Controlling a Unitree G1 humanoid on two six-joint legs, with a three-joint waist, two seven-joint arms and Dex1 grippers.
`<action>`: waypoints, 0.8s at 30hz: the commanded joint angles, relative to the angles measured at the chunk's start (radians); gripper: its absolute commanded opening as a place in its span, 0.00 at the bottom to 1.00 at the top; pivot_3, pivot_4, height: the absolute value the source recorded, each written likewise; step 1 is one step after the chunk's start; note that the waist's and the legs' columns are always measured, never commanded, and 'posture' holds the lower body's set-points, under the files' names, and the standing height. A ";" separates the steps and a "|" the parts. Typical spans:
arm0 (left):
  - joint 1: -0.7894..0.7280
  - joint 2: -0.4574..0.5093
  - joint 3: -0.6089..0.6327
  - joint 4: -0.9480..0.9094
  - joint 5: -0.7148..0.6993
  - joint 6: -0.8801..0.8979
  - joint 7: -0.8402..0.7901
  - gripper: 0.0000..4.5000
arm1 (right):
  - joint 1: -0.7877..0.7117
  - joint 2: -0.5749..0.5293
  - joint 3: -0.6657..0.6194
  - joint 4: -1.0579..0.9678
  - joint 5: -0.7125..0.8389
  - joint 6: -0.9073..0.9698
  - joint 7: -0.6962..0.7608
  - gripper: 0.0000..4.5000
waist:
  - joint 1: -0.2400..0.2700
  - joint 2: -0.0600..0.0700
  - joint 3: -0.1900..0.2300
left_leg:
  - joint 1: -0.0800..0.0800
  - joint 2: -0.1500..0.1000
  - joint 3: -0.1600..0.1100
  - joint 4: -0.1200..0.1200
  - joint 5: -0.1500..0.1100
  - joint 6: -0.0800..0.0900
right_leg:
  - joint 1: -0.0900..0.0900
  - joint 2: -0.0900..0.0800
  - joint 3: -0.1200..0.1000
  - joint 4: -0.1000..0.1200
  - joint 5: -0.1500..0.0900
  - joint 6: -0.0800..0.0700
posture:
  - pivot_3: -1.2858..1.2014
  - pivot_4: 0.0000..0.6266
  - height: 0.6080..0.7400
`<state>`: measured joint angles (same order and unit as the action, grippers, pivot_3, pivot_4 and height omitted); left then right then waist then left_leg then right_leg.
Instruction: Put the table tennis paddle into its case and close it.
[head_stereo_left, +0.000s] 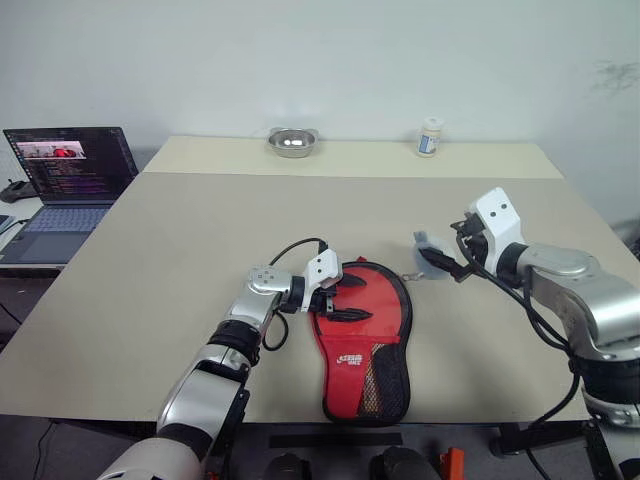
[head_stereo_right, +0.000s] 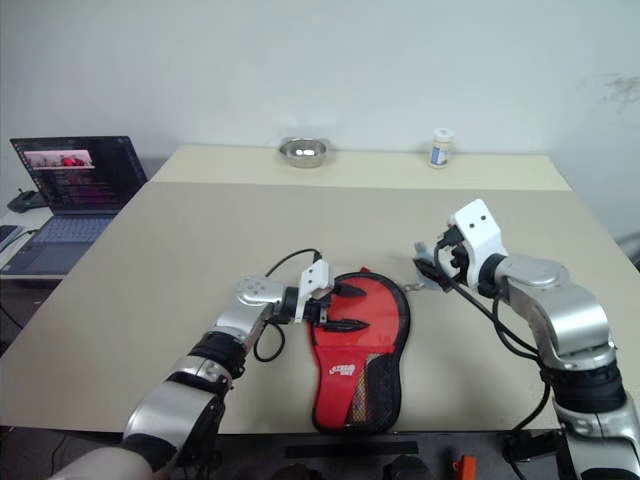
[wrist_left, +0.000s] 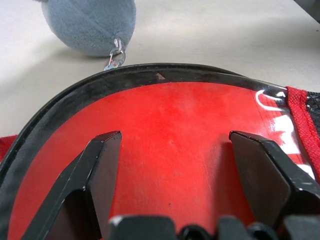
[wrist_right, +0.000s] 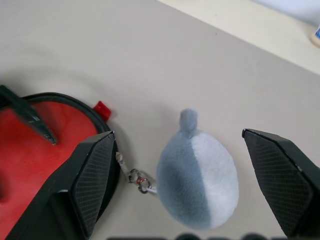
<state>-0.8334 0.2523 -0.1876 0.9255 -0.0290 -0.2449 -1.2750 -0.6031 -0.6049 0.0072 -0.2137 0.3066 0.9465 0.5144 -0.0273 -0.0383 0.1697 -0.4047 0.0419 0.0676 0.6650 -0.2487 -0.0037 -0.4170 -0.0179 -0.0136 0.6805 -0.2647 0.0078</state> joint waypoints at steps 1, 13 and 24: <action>0.022 -0.015 -0.033 0.067 0.044 -0.015 0.011 0.83 | -0.045 0.029 0.022 0.088 -0.033 -0.067 -0.008 1.00 | 0.000 0.000 0.000 | 0.002 0.000 0.000 0.000 0.000 0.000 | 0.002 0.000 0.000 0.000 0.000 0.000 | 0.52 0.24 1.00; 0.017 -0.043 -0.049 0.112 0.062 -0.036 0.016 0.83 | -0.087 0.122 0.073 0.419 -0.122 -0.212 -0.012 1.00 | 0.003 0.003 -0.004 | 0.006 0.000 0.000 0.000 0.000 0.000 | 0.007 -0.001 0.000 -0.001 0.000 0.000 | 0.52 0.24 1.00; 0.015 -0.059 -0.058 0.182 0.098 -0.054 0.072 0.83 | -0.070 0.140 0.060 0.404 -0.172 -0.184 -0.070 0.45 | 0.006 0.008 -0.016 | 0.007 -0.001 -0.001 0.000 0.000 0.000 | 0.009 -0.001 -0.001 -0.002 0.000 0.001 | 0.52 0.24 1.00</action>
<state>-0.8579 0.2083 -0.1897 1.0369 -0.0023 -0.3073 -1.2258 -0.6807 -0.4528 0.0630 0.2106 0.1481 0.7691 0.4500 -0.0216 -0.0301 0.1538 -0.3973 0.0409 0.0668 0.6646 -0.2488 -0.0034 -0.4078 -0.0193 -0.0145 0.6785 -0.2647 0.0084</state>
